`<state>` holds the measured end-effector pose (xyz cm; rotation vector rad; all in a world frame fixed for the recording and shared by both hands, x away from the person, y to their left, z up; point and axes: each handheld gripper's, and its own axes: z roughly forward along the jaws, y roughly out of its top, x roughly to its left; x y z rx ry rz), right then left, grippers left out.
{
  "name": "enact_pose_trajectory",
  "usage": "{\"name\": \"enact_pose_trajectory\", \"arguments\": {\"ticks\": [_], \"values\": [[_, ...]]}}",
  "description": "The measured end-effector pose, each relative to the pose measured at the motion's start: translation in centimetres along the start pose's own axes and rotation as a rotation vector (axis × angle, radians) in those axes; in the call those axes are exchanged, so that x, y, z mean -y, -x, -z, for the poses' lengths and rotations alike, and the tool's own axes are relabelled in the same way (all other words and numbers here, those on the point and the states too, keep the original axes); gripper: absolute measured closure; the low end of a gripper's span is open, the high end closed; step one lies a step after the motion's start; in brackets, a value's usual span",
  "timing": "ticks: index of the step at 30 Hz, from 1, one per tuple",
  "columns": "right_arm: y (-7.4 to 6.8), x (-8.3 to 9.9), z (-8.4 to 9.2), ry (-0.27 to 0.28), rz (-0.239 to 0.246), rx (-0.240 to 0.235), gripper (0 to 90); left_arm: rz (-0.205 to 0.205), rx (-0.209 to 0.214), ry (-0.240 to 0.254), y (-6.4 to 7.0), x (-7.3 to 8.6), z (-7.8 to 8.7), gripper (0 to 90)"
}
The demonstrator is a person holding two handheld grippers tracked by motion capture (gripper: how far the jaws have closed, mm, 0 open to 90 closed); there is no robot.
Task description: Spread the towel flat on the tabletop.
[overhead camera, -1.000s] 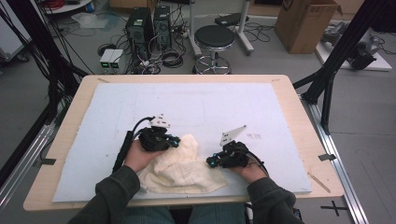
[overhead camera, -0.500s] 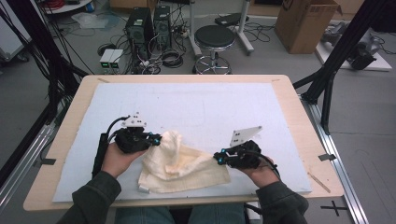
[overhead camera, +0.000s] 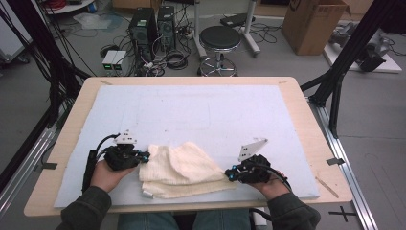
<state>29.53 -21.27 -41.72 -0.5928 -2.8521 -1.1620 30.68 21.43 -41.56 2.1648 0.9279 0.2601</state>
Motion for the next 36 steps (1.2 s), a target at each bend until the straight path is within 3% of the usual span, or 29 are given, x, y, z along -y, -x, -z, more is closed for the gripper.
{"name": "enact_pose_trajectory", "arguments": {"ticks": [3, 5, 7, 9, 11, 14, 18, 22, 27, 30, 34, 36], "values": [[-0.5, -0.3, 0.6, 0.01, 0.009, -0.028, 75.1, 0.009, 0.031, -0.009, -0.1, 1.3, 1.0, 84.5], [-0.6, -1.1, 1.2, 0.049, 0.005, -0.035, 70.7, 0.023, 0.038, 0.004, -0.2, 1.9, 1.7, 78.3], [-0.4, -2.1, 1.5, 0.092, 0.01, -0.011, 66.6, 0.046, 0.035, 0.037, -0.5, 2.1, 2.4, 66.4], [0.0, -3.5, 1.3, 0.114, 0.019, 0.015, 63.6, 0.064, 0.032, 0.079, -0.8, 1.8, 2.9, 62.0], [0.6, -5.0, 0.6, 0.14, 0.021, 0.035, 62.7, 0.085, 0.009, 0.103, -1.0, 1.3, 3.0, 54.3], [1.8, -7.1, -1.4, 0.148, 0.024, 0.043, 60.9, 0.097, 0.001, 0.118, -1.2, 0.7, 2.5, 53.1], [3.3, -8.9, -4.4, 0.123, 0.026, 0.058, 59.1, 0.1, -0.038, 0.068, -1.3, 0.6, 0.7, 53.9], [4.7, -9.3, -7.4, 0.062, 0.026, 0.086, 57.6, 0.103, -0.071, 0.006, -1.4, 1.0, -0.6, 53.1], [5.4, -9.3, -9.6, 0.028, 0.019, 0.114, 59.5, 0.088, -0.11, -0.021, -1.3, 1.3, -1.0, 58.9], [5.5, -9.3, -10.3, 0.013, 0.018, 0.132, 68.5, 0.074, -0.137, -0.025, -1.3, 1.3, -1.0, 67.7], [5.4, -9.6, -10.5, 0.014, 0.022, 0.113, 85.6, 0.067, -0.118, -0.013, -1.2, 1.2, -1.3, 81.4], [5.3, -9.6, -10.3, 0.003, 0.031, 0.119, 86.6, 0.057, -0.111, -0.019, -1.2, 1.0, -1.4, 86.0]]}}
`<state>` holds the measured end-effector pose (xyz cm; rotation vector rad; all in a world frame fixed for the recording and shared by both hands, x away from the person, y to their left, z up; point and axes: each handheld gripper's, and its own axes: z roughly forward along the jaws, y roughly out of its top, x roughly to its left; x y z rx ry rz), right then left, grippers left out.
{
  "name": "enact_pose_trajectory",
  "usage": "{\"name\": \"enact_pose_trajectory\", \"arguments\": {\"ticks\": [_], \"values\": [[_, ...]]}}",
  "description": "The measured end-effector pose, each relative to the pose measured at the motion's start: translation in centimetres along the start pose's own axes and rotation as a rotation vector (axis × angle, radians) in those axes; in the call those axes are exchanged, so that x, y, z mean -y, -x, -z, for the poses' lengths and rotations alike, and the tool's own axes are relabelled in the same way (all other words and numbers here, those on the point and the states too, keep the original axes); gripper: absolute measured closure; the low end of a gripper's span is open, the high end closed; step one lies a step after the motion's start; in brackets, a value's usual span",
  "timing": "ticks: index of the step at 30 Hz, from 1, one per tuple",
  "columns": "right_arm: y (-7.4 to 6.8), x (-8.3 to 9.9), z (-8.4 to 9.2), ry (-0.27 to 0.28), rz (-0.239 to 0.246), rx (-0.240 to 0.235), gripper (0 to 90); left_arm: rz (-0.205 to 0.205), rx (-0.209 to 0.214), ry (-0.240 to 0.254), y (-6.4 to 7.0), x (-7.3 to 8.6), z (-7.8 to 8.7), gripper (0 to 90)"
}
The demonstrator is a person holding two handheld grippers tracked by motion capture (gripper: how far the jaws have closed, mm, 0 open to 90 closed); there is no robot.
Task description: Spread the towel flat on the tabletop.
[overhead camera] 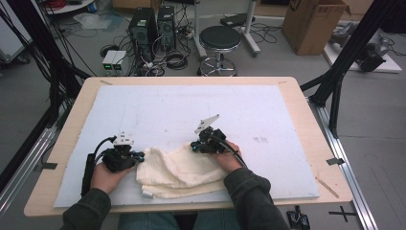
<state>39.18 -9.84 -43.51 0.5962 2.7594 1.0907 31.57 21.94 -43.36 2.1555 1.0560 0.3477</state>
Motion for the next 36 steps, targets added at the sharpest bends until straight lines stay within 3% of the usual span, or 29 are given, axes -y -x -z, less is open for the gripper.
{"name": "enact_pose_trajectory", "arguments": {"ticks": [3, 7, 14, 20, 21, 22, 23, 25, 27, 30, 32, 36], "values": [[0.1, 0.2, 0.9, -0.016, -0.015, 0.011, 86.8, 0.005, 0.011, 0.017, 0.0, -0.2, -0.2, 87.0], [0.5, 0.7, 3.5, 0.024, -0.022, 0.05, 86.9, 0.0, 0.016, 0.041, -0.1, -1.0, -0.2, 87.4], [3.0, 2.5, 7.6, 0.064, -0.102, 0.164, 86.9, 0.036, 0.009, 0.121, -1.3, -4.5, -0.5, 87.5], [6.2, 2.8, 9.3, 0.095, -0.187, 0.283, 86.9, 0.064, -0.054, 0.177, -3.3, -8.2, -2.6, 87.4], [7.0, 2.8, 9.3, 0.097, -0.197, 0.306, 84.6, 0.068, -0.072, 0.182, -3.7, -8.6, -3.1, 86.8], [7.6, 2.8, 9.2, 0.108, -0.221, 0.334, 73.4, 0.08, -0.112, 0.188, -4.0, -9.0, -3.6, 82.2], [8.2, 2.9, 9.1, 0.116, -0.247, 0.347, 70.3, 0.094, -0.13, 0.184, -4.5, -9.1, -4.0, 73.2], [8.9, 3.4, 8.8, 0.122, -0.29, 0.331, 67.6, 0.124, -0.121, 0.184, -5.1, -9.1, -4.6, 67.9], [8.9, 3.6, 8.8, 0.114, -0.297, 0.309, 66.3, 0.118, -0.093, 0.17, -5.3, -8.9, -4.6, 65.1], [8.1, 4.2, 9.1, 0.118, -0.27, 0.287, 64.6, 0.104, -0.062, 0.184, -5.0, -8.6, -4.0, 59.6], [7.5, 4.6, 9.2, 0.132, -0.273, 0.242, 63.1, 0.091, -0.035, 0.212, -4.6, -8.2, -3.3, 57.8], [5.4, 5.4, 9.9, 0.145, -0.232, 0.192, 60.1, 0.03, 0.008, 0.234, -3.4, -7.1, -1.5, 55.1]]}}
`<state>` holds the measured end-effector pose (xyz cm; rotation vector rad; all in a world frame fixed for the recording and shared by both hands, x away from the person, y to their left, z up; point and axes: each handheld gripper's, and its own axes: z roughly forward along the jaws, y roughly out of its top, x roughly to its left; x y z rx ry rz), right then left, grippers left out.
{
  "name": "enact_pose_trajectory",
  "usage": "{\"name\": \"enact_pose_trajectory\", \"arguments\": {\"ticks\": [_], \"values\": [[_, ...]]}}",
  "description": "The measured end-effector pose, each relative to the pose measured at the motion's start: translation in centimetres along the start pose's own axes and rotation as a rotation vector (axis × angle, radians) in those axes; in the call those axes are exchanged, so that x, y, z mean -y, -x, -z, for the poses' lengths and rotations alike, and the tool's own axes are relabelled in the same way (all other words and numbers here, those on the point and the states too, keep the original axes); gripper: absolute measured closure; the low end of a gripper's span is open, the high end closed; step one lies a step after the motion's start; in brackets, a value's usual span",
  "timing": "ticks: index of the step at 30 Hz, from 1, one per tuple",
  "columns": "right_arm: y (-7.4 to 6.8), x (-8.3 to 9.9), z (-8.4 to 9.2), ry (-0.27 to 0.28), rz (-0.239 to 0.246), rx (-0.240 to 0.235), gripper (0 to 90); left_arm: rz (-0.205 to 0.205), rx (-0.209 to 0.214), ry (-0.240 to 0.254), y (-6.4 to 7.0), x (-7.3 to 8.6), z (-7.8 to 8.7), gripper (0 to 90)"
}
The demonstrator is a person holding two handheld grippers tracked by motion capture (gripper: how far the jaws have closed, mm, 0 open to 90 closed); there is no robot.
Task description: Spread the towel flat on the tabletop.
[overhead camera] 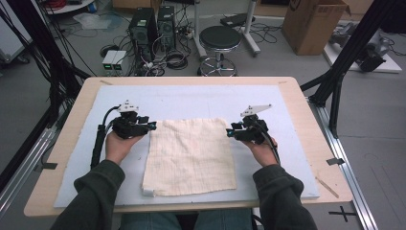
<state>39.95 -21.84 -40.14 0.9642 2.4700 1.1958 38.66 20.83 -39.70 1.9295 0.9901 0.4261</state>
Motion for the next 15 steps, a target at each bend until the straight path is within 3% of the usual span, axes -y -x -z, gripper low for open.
{"name": "enact_pose_trajectory", "arguments": {"ticks": [2, 9, 15], "values": [[-0.9, 0.5, 0.6, 0.001, 0.026, -0.021, 58.7, -0.012, 0.029, 0.005, 0.7, 0.4, 1.0, 53.4], [-3.8, 2.4, 2.2, 0.03, 0.092, -0.131, 55.7, -0.129, 0.118, 0.001, 4.2, 2.8, 4.3, 49.4], [-5.7, 4.0, 2.2, 0.016, 0.136, -0.21, 55.4, -0.158, 0.157, -0.033, 5.9, 5.5, 5.3, 46.8]]}}
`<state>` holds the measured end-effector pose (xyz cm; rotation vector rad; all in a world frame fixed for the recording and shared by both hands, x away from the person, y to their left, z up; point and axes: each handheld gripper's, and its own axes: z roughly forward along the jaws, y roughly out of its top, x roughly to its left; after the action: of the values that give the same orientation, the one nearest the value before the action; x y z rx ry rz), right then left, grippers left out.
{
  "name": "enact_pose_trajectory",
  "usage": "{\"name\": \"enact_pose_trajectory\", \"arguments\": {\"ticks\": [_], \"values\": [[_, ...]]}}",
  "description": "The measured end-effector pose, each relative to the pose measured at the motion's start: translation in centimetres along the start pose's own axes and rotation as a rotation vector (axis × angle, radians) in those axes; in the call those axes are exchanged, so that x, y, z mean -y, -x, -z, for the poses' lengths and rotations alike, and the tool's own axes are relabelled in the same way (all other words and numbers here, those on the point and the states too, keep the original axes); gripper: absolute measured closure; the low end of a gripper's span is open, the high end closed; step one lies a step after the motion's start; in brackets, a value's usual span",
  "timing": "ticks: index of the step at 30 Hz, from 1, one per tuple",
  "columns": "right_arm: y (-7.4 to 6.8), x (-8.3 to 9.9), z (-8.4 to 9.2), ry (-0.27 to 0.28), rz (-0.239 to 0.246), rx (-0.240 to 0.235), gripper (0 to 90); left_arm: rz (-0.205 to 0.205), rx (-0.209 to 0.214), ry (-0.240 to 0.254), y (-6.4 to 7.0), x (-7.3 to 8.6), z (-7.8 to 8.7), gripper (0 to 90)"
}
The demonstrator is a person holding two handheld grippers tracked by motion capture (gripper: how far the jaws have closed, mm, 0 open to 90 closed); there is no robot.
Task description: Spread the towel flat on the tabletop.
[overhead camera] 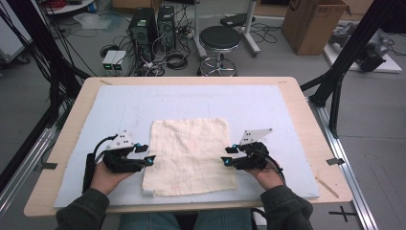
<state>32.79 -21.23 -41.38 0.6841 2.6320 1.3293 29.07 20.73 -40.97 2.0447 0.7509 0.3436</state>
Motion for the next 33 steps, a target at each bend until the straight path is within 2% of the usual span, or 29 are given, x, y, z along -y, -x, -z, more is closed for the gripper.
{"name": "enact_pose_trajectory", "arguments": {"ticks": [2, 6, 9, 13, 15, 16, 20, 22, 24, 28, 33], "values": [[-0.5, 0.5, -0.2, -0.019, 0.011, -0.026, 55.5, -0.001, 0.024, 0.001, 0.6, 1.0, 0.1, 46.6], [-1.3, 1.7, -0.3, -0.045, 0.031, -0.056, 55.7, -0.022, 0.074, -0.038, 1.4, 2.7, 0.2, 45.6], [-1.6, 2.3, -0.4, -0.063, 0.041, -0.063, 56.0, -0.033, 0.079, -0.068, 1.5, 3.0, -0.1, 46.7], [-1.9, 2.6, -0.9, -0.097, 0.064, -0.051, 58.2, -0.056, 0.102, -0.125, 1.7, 3.3, -0.8, 53.6], [-2.1, 2.8, -1.2, -0.127, 0.081, -0.044, 60.1, -0.077, 0.082, -0.124, 1.8, 3.4, -0.8, 56.4], [-2.2, 2.8, -1.2, -0.12, 0.095, -0.027, 62.4, -0.081, 0.078, -0.125, 1.8, 3.4, -0.8, 59.4], [-2.2, 2.8, -1.2, -0.122, 0.072, -0.01, 71.8, -0.088, 0.055, -0.121, 1.7, 3.4, -0.9, 75.0], [-2.1, 2.7, -1.2, -0.126, 0.072, -0.005, 79.2, -0.09, 0.046, -0.123, 1.7, 3.3, -1.0, 81.5], [-2.0, 2.6, -1.2, -0.132, 0.071, -0.023, 85.0, -0.092, 0.043, -0.128, 1.6, 3.1, -1.1, 87.1], [-2.0, 2.6, -1.2, -0.131, 0.069, -0.038, 87.8, -0.086, 0.046, -0.12, 1.5, 3.0, -1.0, 88.4], [-2.4, 2.8, -0.6, -0.12, 0.059, -0.052, 88.0, -0.084, 0.055, -0.062, 1.7, 2.7, 0.1, 88.5]]}}
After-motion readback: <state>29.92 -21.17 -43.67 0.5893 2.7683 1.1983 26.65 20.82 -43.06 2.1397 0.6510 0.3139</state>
